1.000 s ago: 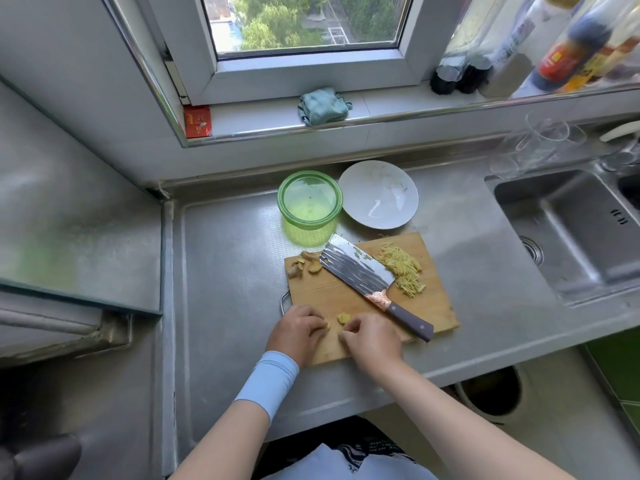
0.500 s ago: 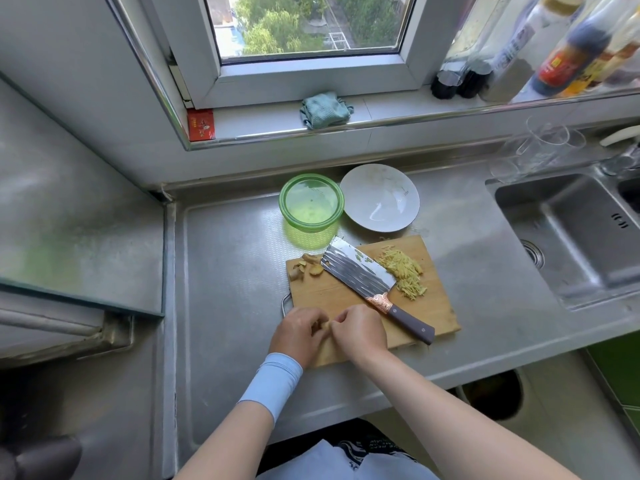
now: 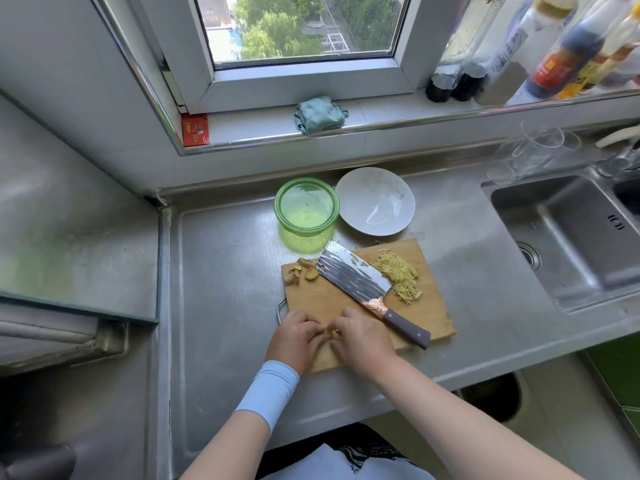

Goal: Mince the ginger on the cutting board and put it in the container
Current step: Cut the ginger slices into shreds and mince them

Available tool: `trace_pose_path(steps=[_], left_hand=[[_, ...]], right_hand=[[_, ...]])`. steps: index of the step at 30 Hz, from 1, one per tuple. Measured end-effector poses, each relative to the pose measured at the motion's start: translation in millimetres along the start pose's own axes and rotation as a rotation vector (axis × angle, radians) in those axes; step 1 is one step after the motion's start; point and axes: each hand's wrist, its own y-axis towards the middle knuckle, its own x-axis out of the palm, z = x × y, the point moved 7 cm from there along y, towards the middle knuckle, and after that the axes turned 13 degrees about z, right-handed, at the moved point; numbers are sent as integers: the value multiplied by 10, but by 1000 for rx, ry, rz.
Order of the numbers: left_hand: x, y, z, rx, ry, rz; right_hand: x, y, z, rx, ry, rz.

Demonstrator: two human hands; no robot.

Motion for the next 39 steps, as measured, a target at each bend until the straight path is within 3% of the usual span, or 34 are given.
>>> trace_pose_path(steps=[8,11,18,25,34,39], left_hand=[[-16,39,-52,-153,-52,-31],[-22,37,-62,-157,-56,-14],[-52,28,-42,-168,-50,-3],[-71,22,-25,-141,-43,25],[-93,6,-2,-101,-6,22],[-55,-26,20,-63,56,15]], right_hand=[[-68,234,-4,-142,-19,-35],[-159,314,9,-181,6,-8],[-63,407,-249,-363,-166,-217],[-36,408,-296,-470,-273,-181],[26,353,-59,-226,-14,89],[-85,340,36,-45,112,50]])
